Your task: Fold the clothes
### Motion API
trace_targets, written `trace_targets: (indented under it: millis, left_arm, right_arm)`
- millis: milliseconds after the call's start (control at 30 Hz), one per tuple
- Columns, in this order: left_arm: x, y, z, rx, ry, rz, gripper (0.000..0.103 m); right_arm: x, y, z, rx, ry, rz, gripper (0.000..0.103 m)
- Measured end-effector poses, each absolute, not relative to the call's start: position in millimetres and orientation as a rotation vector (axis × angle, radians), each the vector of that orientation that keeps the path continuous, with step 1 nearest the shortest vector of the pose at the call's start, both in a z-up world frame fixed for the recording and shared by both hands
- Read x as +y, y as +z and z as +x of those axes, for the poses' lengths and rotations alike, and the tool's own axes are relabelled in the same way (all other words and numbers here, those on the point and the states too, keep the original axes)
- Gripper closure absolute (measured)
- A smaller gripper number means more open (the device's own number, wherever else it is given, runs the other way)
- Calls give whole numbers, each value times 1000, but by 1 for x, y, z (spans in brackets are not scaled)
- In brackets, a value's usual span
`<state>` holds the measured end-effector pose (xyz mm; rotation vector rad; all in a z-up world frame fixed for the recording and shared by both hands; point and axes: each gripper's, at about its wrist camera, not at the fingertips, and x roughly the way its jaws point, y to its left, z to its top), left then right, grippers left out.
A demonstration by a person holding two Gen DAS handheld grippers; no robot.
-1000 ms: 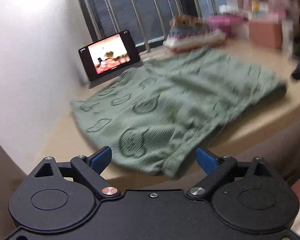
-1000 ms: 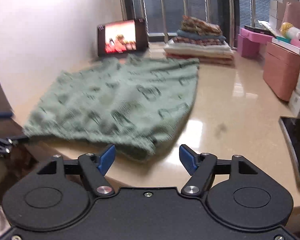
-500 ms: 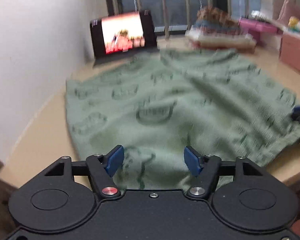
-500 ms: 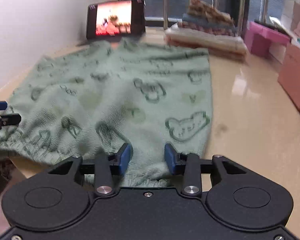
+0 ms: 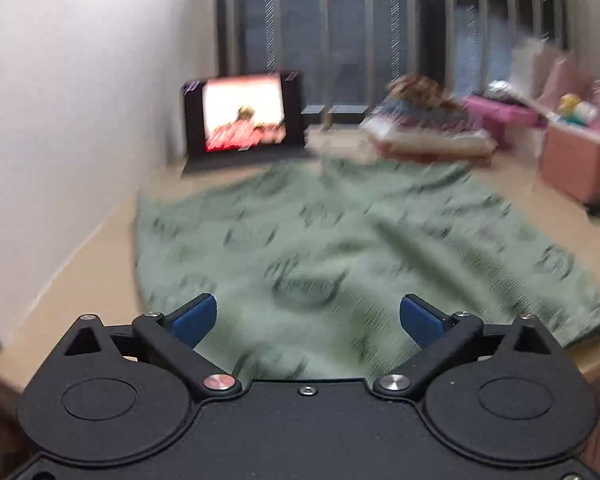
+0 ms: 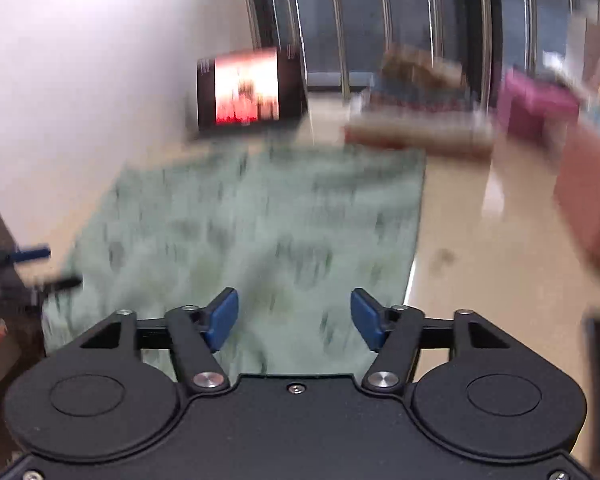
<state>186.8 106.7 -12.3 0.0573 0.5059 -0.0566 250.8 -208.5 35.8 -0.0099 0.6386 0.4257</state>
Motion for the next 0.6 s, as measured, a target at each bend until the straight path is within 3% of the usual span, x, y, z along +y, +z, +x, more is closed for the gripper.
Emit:
trace_targets:
  millis: [100,367,467,500,533,600]
  left_arm:
    - [92,-4,196,479,-141,67,0]
    - [69,-35,226,597,-226,70,0]
    - [66,-52,234,654,-231,78,0]
    - [66,-58,236,673,-233,81,0]
    - [65,-64,239,691,-235,84,0]
    - [66,-66,240,701,-242,95,0]
  right_arm:
    - [-216,88,279,563,440,-51,27]
    - [-197,164,404,563,484,-107,32]
    - [-176,154,454,625,474,-181,57]
    - [-167,145,472,656,468,-201,77]
    - [-160,133,487,692,468,-217,84]
    - [-145,102,514,773,458,-250,83]
